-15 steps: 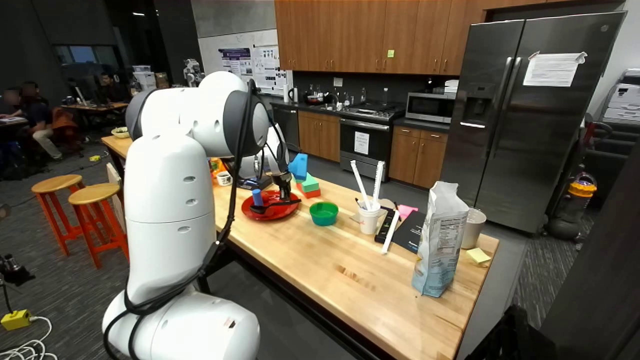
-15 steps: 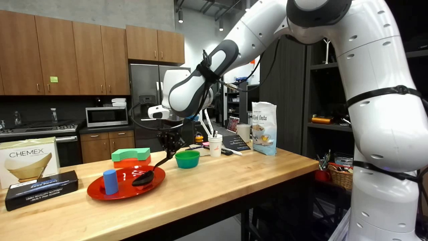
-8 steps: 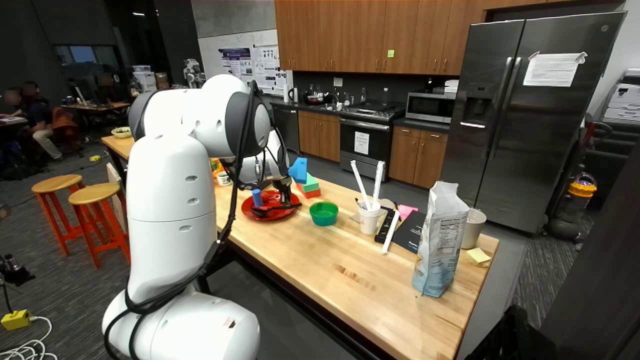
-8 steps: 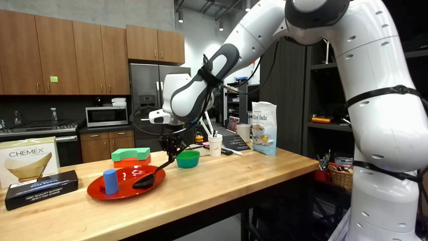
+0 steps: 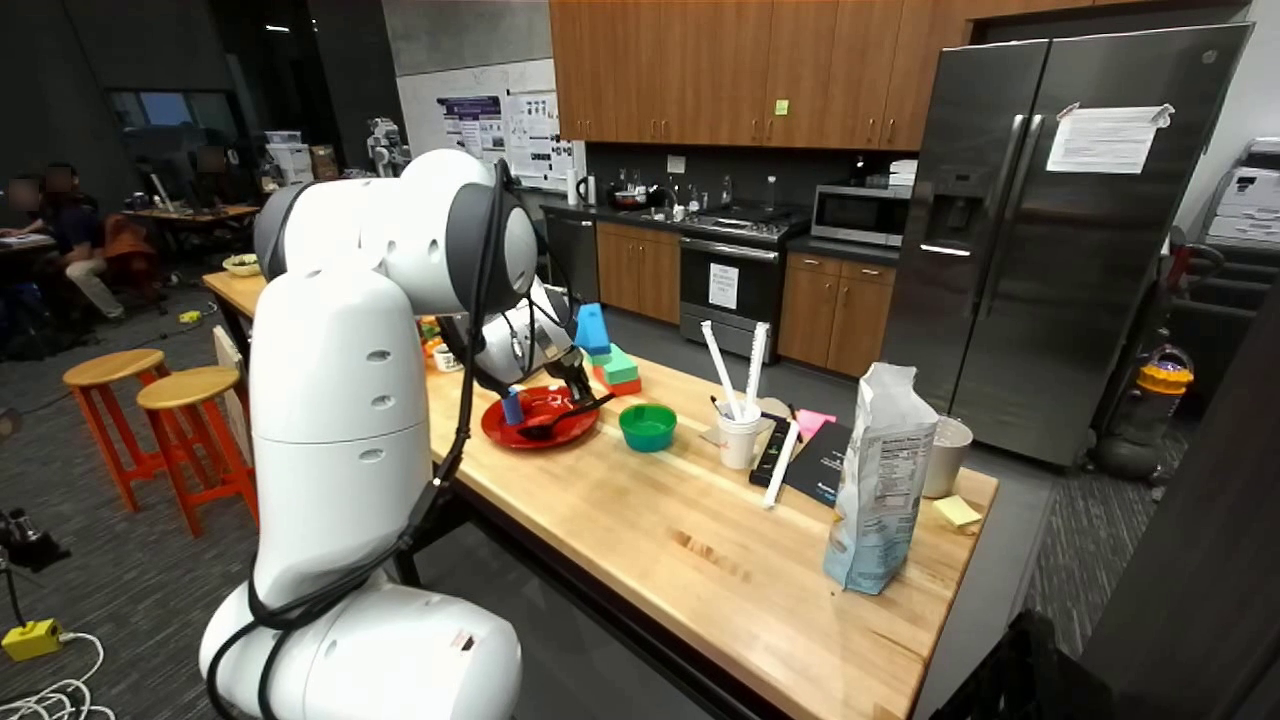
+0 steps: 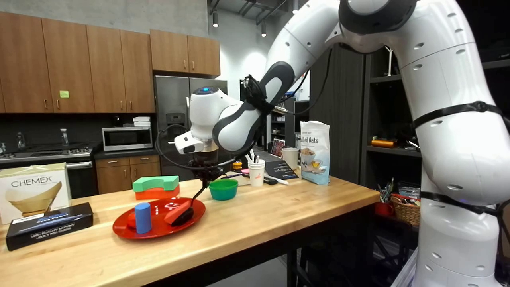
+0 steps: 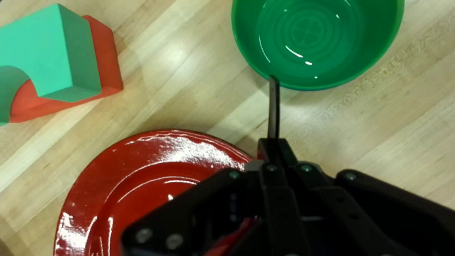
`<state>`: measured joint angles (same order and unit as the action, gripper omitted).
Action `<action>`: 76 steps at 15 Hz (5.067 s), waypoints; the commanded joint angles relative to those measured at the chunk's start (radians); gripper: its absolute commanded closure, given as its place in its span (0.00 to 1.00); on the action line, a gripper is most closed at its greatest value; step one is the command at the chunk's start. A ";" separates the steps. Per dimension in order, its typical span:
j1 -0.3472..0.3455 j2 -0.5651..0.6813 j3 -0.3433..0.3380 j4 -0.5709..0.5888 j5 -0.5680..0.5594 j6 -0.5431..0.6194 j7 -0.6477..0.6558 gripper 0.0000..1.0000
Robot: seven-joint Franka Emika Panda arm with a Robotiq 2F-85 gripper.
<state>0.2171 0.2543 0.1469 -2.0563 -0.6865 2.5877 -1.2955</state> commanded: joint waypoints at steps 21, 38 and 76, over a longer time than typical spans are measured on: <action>0.017 -0.039 -0.011 -0.030 -1.076 0.123 1.026 0.99; -0.009 0.001 0.002 -0.048 -1.459 0.144 1.408 0.96; -0.038 0.186 0.143 0.084 -1.915 -0.224 1.739 0.96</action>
<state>0.1829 0.4391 0.2844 -1.9745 -2.6060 2.3634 0.4500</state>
